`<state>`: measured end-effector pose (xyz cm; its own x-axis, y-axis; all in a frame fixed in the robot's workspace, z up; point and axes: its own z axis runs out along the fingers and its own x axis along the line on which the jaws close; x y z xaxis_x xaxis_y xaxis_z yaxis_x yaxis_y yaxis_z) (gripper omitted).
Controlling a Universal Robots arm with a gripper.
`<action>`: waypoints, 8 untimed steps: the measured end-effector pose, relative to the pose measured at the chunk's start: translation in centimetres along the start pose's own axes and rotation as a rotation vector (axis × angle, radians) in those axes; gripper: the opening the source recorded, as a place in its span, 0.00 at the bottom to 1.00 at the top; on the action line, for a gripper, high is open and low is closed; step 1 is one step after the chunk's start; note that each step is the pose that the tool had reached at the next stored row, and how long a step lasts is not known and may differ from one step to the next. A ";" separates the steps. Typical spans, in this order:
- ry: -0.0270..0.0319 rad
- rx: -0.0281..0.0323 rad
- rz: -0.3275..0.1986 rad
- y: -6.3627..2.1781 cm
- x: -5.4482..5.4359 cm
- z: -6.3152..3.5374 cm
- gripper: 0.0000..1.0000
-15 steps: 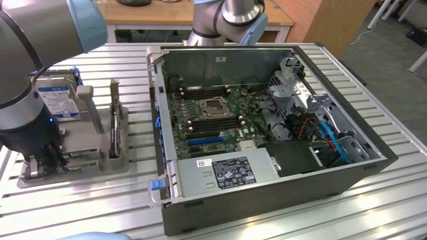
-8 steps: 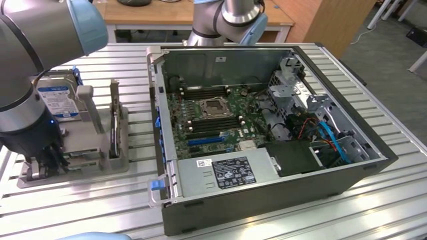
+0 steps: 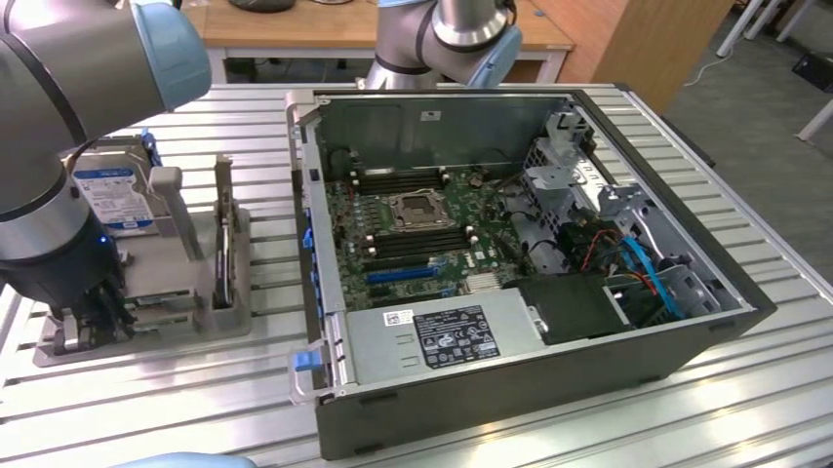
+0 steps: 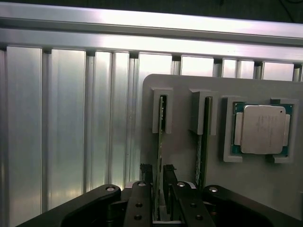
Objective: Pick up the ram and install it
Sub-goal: 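Pick up the ram and move it above insertion slot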
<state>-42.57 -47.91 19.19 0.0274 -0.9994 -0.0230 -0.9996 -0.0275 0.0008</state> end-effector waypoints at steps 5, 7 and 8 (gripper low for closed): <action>-0.0040 0.0006 0.000 0.01 0.0 0.01 0.16; -0.0064 0.0009 0.000 0.00 0.0 0.01 0.14; -0.0077 0.0012 0.000 0.00 0.0 0.01 0.14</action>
<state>-42.57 -47.91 19.18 0.0274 -0.9992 -0.0308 -0.9996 -0.0274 -0.0003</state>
